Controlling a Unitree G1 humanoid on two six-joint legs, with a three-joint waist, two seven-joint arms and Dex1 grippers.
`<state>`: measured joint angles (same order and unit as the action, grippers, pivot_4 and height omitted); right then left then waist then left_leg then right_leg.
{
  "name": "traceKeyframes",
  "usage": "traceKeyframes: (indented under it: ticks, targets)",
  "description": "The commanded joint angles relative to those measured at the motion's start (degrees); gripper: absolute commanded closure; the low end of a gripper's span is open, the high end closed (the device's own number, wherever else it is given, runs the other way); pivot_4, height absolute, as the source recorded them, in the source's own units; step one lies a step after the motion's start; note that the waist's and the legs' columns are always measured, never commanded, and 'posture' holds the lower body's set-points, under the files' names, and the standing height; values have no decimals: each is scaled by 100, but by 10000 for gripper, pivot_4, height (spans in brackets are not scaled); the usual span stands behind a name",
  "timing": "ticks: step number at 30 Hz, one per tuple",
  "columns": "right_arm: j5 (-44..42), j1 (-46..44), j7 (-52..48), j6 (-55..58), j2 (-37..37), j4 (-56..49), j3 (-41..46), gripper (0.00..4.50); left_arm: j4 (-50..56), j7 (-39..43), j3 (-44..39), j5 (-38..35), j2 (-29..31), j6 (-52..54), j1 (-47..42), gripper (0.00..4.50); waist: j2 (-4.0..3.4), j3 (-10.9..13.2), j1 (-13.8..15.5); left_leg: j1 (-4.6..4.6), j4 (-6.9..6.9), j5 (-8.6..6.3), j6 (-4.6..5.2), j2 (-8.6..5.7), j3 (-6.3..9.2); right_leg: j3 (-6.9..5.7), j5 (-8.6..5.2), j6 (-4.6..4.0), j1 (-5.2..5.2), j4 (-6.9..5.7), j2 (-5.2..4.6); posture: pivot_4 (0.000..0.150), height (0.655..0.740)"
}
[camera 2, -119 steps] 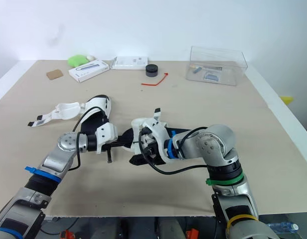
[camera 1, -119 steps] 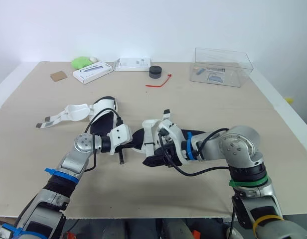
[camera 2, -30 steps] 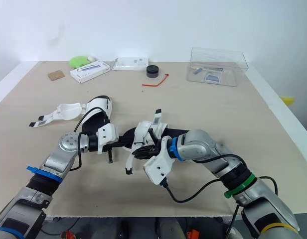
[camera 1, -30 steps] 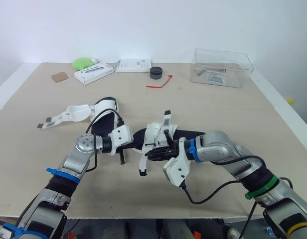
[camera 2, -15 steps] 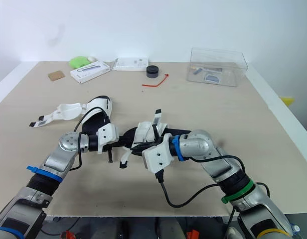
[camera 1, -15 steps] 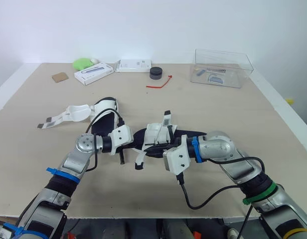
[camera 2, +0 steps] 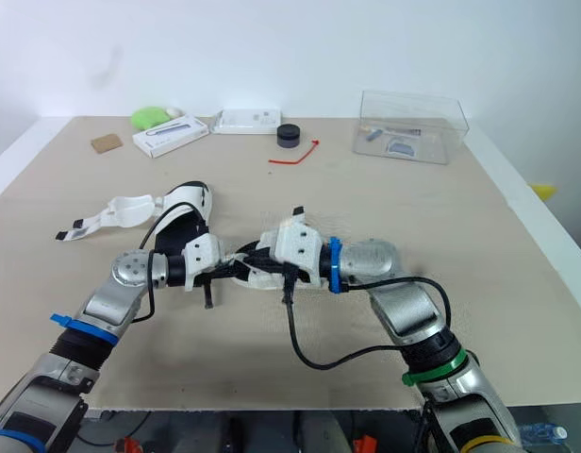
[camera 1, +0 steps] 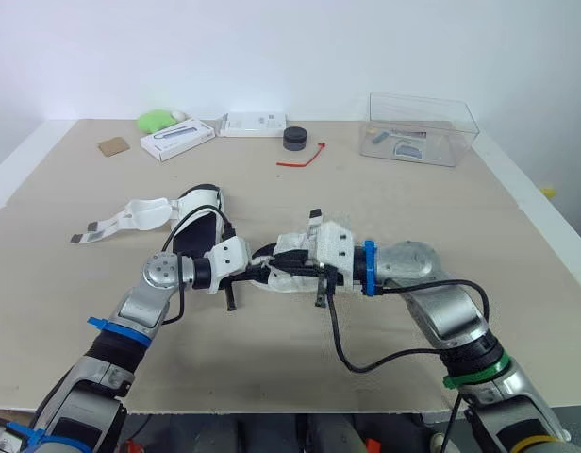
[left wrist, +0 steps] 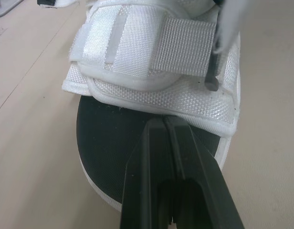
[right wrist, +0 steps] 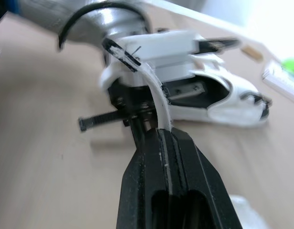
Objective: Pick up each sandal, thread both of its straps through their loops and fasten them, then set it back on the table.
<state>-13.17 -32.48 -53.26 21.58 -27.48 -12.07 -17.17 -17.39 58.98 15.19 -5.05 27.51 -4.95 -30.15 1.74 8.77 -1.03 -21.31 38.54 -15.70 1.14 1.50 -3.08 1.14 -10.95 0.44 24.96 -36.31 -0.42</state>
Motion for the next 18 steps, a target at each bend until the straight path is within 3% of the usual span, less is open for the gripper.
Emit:
traceKeyframes:
  ticks: [1,7,18]
  targets:
    - [-400,-396,177,615,157,-234,366,44567,-373,17,253,345,-11,151,155,45000,0,0,0,0,0,1,0,0,2,-2,1,0,0,0,1,1500,7400]
    - [-633,-764,482,1831,264,89,637,44567,-360,3,256,353,-24,146,171,45000,0,0,0,-2,0,2,-1,0,1,-2,2,1,1,0,0,1500,7400]
    - [-830,-1195,902,2954,383,742,820,44567,-298,-6,264,349,-39,158,221,45000,-1,-1,1,-6,2,2,0,-2,4,-2,4,5,1,0,-2,1500,7400]
